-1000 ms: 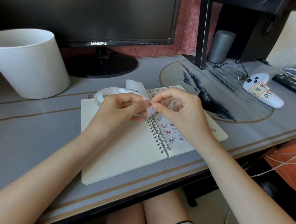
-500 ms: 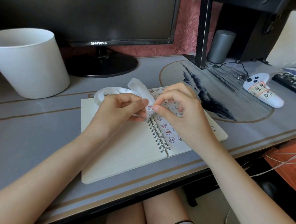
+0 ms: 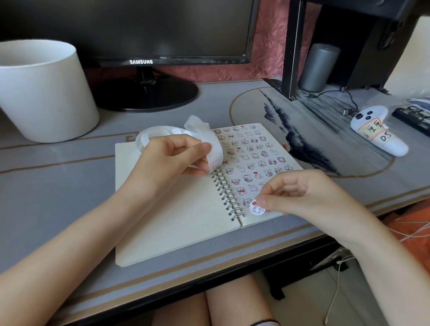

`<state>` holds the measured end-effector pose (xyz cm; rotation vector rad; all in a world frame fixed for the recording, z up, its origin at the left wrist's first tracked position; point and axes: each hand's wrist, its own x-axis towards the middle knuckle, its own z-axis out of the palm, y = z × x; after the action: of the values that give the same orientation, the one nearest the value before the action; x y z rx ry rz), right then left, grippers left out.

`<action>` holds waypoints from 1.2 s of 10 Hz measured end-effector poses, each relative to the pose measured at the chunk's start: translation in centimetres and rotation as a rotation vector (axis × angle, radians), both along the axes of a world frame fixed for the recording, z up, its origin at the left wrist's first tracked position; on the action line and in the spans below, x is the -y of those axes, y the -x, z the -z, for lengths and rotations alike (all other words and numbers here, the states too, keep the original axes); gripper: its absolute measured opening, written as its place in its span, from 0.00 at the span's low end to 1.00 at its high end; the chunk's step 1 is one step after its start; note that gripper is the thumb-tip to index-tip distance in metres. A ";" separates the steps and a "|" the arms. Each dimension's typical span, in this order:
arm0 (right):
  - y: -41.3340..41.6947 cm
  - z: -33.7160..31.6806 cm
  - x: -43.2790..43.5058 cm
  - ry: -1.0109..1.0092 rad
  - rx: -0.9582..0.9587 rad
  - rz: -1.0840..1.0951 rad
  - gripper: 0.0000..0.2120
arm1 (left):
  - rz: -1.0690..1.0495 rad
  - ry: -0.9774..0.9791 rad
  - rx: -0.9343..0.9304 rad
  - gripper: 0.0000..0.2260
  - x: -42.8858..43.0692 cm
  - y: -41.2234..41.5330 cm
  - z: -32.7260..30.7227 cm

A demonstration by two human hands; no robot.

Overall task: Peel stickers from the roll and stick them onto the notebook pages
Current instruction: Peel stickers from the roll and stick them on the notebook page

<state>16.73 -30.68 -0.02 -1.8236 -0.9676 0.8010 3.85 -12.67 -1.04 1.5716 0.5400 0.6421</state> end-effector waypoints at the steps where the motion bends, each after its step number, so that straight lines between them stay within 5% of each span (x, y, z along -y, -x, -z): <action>1: 0.1 0.1 0.0 0.023 0.015 0.000 0.03 | -0.006 -0.002 -0.003 0.08 0.0 0.0 0.0; 12: 0.5 1.8 -0.3 -0.013 0.118 0.058 0.04 | -0.002 -0.022 -0.006 0.09 0.0 0.1 0.0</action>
<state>16.22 -30.38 -1.85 -1.8965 -0.9869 0.6565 3.75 -12.64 -1.03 1.5942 0.5410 0.6471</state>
